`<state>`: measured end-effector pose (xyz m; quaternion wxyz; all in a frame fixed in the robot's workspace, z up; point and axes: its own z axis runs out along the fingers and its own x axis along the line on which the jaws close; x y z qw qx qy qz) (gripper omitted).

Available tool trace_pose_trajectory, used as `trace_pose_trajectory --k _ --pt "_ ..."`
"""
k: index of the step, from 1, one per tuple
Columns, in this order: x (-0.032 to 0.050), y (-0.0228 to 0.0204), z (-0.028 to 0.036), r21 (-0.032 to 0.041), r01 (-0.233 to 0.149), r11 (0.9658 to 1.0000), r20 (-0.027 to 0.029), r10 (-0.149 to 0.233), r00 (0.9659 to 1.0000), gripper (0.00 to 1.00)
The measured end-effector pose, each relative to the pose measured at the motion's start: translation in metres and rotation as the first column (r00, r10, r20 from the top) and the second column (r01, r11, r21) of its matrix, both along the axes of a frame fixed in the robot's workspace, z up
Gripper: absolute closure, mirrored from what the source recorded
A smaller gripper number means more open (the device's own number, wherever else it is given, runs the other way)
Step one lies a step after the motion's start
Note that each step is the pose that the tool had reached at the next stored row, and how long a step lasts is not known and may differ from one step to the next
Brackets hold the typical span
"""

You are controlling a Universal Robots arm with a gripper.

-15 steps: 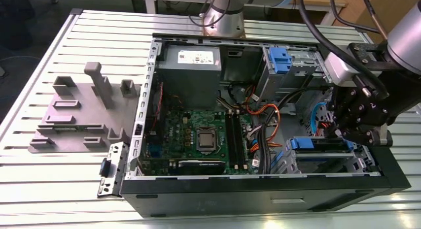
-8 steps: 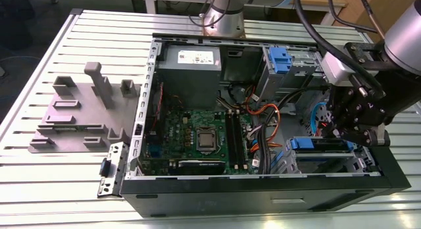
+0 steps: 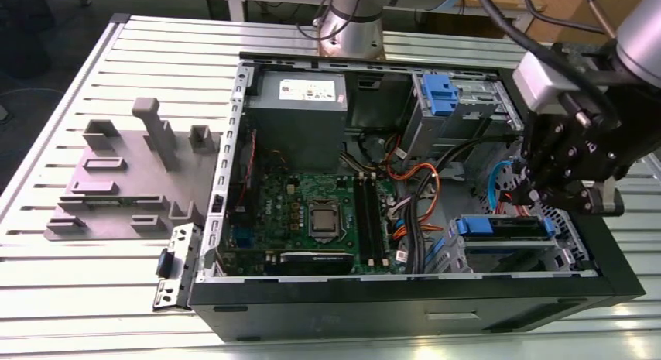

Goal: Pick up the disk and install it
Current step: 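Insert the second disk wire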

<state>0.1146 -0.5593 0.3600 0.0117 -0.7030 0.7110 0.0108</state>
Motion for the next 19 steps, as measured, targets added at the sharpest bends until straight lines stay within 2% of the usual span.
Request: trace_pose_trajectory --k 5,9,12,19 --pt "0.0 0.0047 0.0152 -0.0001 0.0 1.0 0.0 0.0 1.0 0.89" --pt "0.0 0.0094 0.023 0.0002 0.0 1.0 0.0 0.0 1.0 0.89" --pt "0.0 0.015 0.0248 -0.0001 0.0 1.0 0.0 0.0 1.0 0.89" --pt "0.0007 0.0321 0.0247 -0.0002 0.0 1.0 0.0 0.0 1.0 0.89"
